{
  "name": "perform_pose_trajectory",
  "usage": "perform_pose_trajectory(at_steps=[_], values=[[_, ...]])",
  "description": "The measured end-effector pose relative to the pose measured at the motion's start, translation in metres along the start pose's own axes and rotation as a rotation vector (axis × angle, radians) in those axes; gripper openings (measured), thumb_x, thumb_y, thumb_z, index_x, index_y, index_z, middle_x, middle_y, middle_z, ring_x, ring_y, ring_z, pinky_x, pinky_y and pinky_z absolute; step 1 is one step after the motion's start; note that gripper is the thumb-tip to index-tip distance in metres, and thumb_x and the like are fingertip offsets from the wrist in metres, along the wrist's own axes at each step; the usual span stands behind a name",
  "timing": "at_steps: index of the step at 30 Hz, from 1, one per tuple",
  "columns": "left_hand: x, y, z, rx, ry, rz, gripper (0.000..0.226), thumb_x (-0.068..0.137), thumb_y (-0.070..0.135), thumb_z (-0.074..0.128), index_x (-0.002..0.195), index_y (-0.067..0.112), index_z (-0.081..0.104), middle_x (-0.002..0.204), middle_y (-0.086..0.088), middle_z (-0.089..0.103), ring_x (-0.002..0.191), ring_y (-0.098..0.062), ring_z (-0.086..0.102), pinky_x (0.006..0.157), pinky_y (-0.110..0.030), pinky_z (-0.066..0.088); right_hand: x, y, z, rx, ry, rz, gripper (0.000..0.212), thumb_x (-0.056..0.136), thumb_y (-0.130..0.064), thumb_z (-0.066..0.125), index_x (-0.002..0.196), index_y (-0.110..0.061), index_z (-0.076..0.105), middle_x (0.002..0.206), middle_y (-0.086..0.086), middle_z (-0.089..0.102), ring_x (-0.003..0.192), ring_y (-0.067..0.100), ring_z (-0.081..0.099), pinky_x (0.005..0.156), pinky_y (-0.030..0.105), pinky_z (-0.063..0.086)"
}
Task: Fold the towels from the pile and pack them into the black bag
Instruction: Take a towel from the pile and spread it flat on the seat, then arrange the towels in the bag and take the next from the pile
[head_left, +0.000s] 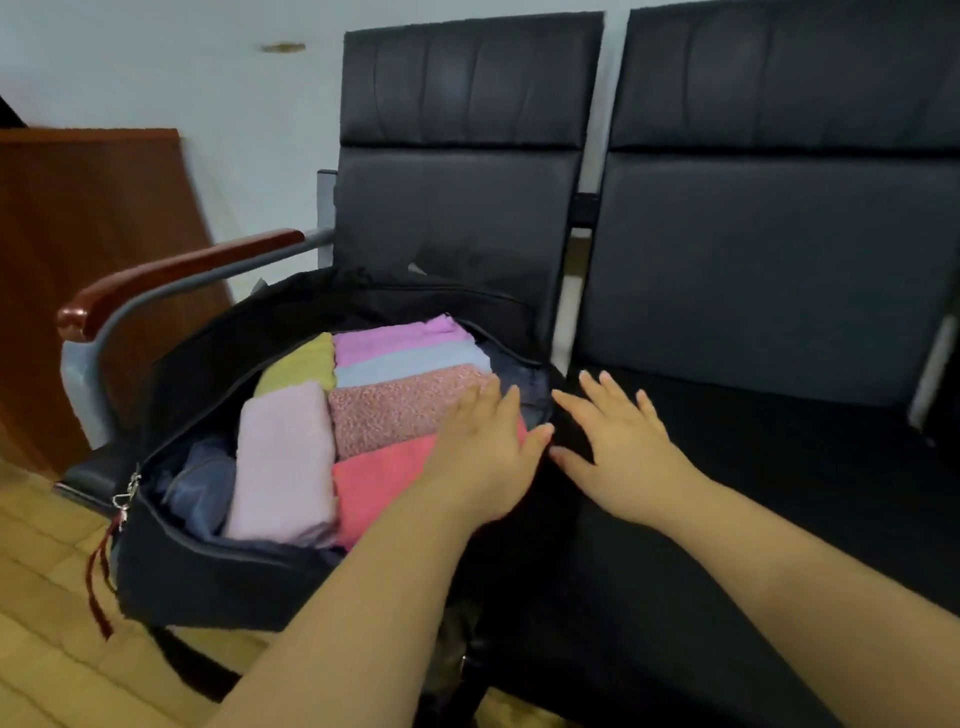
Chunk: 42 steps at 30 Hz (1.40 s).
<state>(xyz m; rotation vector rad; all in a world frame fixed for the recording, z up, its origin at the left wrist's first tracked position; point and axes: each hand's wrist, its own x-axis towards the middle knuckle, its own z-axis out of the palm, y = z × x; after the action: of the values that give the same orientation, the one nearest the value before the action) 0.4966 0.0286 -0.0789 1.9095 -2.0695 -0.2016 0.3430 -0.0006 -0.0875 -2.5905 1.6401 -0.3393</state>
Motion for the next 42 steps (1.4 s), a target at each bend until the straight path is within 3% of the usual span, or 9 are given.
perform_pose_trajectory(at_steps=[4, 8, 13, 18, 21, 29, 38, 42], values=[[0.007, 0.073, 0.032, 0.101, -0.041, 0.265, 0.058, 0.102, 0.041, 0.03, 0.153, 0.015, 0.016, 0.161, -0.006, 0.006, 0.148, -0.021, 0.001, 0.118, -0.033, 0.0, -0.065, 0.079, -0.008, -0.026, -0.081, 0.178, 0.067, 0.096, -0.046, 0.046, 0.152, -0.029, 0.013, 0.161, 0.0, -0.003, 0.148, 0.019, -0.011, 0.118, 0.042, -0.004], [-0.002, 0.15, 0.075, 0.143, -0.187, 0.457, 0.057, 0.103, 0.041, 0.028, 0.153, 0.018, 0.014, 0.161, -0.003, 0.006, 0.148, -0.018, -0.001, 0.118, -0.032, -0.003, -0.125, 0.146, -0.01, 0.018, -0.124, 0.316, 0.066, 0.095, -0.045, 0.049, 0.152, -0.03, 0.018, 0.161, 0.0, 0.001, 0.148, 0.019, -0.01, 0.118, 0.042, -0.003], [-0.016, 0.227, 0.114, 0.199, -0.285, 0.578, 0.057, 0.103, 0.042, 0.027, 0.153, 0.021, 0.011, 0.161, 0.001, 0.005, 0.148, -0.014, -0.001, 0.119, -0.031, -0.006, -0.193, 0.222, -0.025, 0.082, -0.018, 0.515, 0.062, 0.094, -0.044, 0.051, 0.149, -0.028, 0.027, 0.16, 0.0, 0.01, 0.149, 0.019, -0.003, 0.119, 0.042, 0.004], [-0.007, 0.293, 0.133, 0.215, -0.313, 0.672, 0.057, 0.102, 0.044, 0.027, 0.153, 0.024, 0.012, 0.161, 0.004, 0.006, 0.147, -0.011, 0.001, 0.118, -0.027, -0.005, -0.239, 0.288, -0.057, 0.047, 0.196, 0.621, 0.054, 0.089, -0.043, 0.058, 0.138, -0.025, 0.045, 0.148, 0.001, 0.035, 0.141, 0.02, 0.026, 0.114, 0.035, 0.022], [0.001, 0.338, 0.143, 0.2, -0.325, 0.742, 0.056, 0.102, 0.045, 0.028, 0.153, 0.025, 0.013, 0.161, 0.005, 0.006, 0.147, -0.01, 0.002, 0.117, -0.026, -0.004, -0.272, 0.324, -0.071, 0.049, 0.21, 0.746, 0.054, 0.088, -0.043, 0.059, 0.137, -0.024, 0.047, 0.146, 0.003, 0.038, 0.138, 0.022, 0.031, 0.112, 0.036, 0.026], [0.012, 0.444, 0.171, 0.053, -0.312, 0.897, 0.053, 0.1, 0.044, 0.037, 0.149, 0.029, 0.026, 0.156, 0.009, 0.021, 0.144, -0.009, 0.017, 0.114, -0.021, 0.01, -0.325, 0.387, -0.097, 0.112, 0.432, 0.925, 0.049, 0.083, -0.033, 0.066, 0.129, -0.023, 0.055, 0.134, 0.003, 0.05, 0.128, 0.022, 0.043, 0.106, 0.04, 0.032], [0.033, 0.513, 0.202, -0.045, -0.363, 0.86, 0.055, 0.098, 0.048, 0.038, 0.148, 0.027, 0.03, 0.157, 0.005, 0.022, 0.144, -0.011, 0.016, 0.116, -0.024, 0.011, -0.362, 0.436, -0.094, 0.317, 0.562, 1.085, 0.062, 0.084, -0.035, 0.069, 0.138, -0.018, 0.046, 0.149, 0.008, 0.034, 0.141, 0.021, 0.026, 0.112, 0.035, 0.028], [0.05, 0.539, 0.21, -0.093, -0.382, 0.784, 0.056, 0.098, 0.047, 0.039, 0.148, 0.026, 0.028, 0.159, 0.001, 0.016, 0.145, -0.016, 0.014, 0.115, -0.025, 0.011, -0.364, 0.452, -0.091, 0.385, 0.603, 1.092, 0.058, 0.088, -0.03, 0.063, 0.141, -0.019, 0.041, 0.148, 0.006, 0.037, 0.139, 0.02, 0.03, 0.113, 0.032, 0.027]])
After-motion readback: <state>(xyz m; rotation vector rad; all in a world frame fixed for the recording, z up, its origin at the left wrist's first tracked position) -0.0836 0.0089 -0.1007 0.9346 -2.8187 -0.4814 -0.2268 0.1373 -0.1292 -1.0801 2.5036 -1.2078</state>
